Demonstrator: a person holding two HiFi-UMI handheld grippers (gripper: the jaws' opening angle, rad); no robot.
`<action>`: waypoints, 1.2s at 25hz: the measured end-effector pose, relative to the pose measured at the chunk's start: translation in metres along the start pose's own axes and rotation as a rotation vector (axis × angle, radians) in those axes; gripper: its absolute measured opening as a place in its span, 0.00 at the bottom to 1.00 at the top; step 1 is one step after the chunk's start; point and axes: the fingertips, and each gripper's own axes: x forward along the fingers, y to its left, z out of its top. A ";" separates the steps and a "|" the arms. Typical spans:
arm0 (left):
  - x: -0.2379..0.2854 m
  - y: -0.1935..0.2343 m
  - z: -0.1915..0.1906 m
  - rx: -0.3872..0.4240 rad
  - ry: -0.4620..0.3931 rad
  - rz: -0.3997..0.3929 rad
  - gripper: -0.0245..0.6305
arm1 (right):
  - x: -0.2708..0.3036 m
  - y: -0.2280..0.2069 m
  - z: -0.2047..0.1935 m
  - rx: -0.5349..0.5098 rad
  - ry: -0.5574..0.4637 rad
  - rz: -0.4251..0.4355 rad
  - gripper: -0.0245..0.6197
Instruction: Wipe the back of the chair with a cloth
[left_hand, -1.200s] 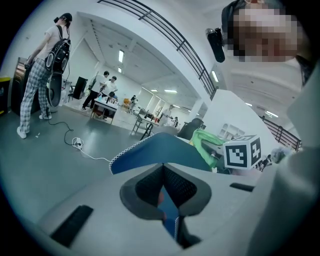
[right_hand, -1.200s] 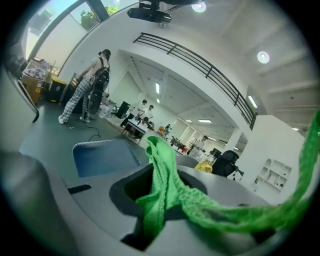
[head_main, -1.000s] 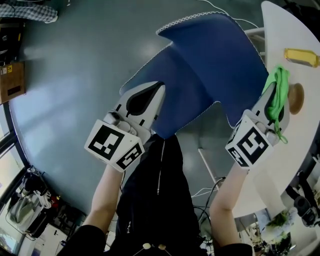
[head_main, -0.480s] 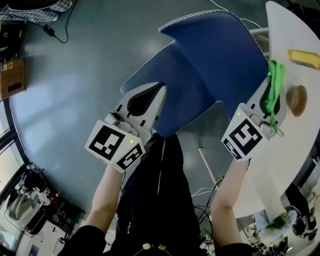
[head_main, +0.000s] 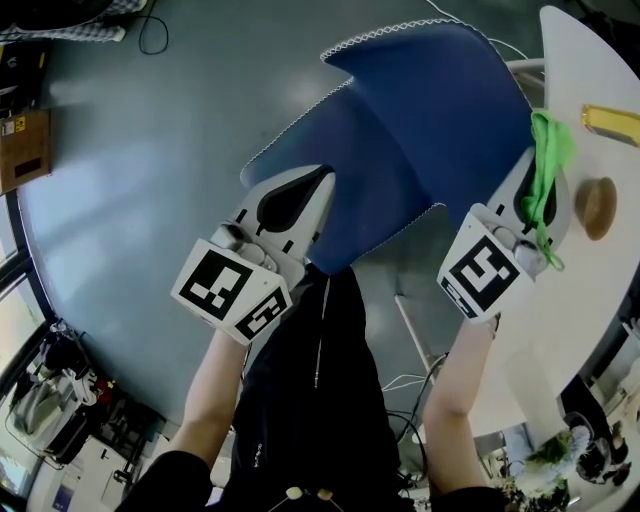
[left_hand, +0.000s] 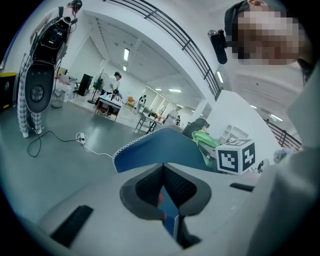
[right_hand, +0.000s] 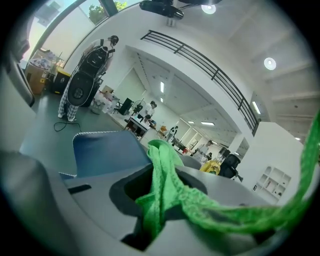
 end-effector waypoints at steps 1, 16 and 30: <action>0.000 0.000 0.001 -0.001 0.000 -0.001 0.04 | 0.000 0.003 0.002 -0.001 -0.005 0.006 0.11; 0.005 -0.005 -0.006 -0.010 0.013 -0.001 0.04 | 0.003 0.022 0.010 0.010 -0.042 0.061 0.11; 0.007 -0.006 -0.006 -0.005 0.011 0.017 0.04 | 0.010 0.084 -0.013 -0.138 -0.023 0.215 0.11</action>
